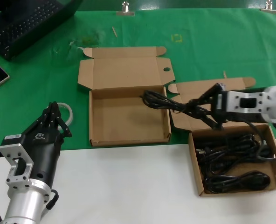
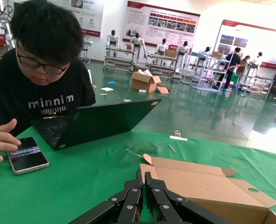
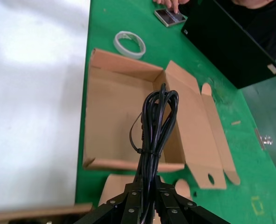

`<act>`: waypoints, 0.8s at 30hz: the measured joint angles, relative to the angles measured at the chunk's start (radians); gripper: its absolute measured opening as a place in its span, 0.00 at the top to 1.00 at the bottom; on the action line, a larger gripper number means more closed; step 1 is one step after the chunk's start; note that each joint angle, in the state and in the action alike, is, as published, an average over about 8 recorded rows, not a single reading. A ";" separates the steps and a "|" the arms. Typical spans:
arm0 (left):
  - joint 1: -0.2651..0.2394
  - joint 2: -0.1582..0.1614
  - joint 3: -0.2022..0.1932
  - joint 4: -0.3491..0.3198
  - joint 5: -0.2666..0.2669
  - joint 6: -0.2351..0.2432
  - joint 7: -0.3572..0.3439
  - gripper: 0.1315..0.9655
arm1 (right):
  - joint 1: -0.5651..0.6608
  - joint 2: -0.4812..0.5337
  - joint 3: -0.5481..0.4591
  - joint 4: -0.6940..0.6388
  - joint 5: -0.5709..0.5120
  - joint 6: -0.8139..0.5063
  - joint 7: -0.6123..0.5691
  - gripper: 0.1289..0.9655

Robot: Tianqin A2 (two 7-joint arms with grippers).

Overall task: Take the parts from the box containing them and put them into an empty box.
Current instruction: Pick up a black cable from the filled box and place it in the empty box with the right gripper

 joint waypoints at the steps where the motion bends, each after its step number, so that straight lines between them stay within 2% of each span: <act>1: 0.000 0.000 0.000 0.000 0.000 0.000 0.000 0.97 | 0.004 -0.011 -0.004 -0.007 -0.004 0.004 -0.002 0.95; 24: 0.000 0.000 0.000 0.000 0.000 0.000 0.000 0.97 | 0.060 -0.203 -0.061 -0.169 -0.057 0.122 -0.076 0.95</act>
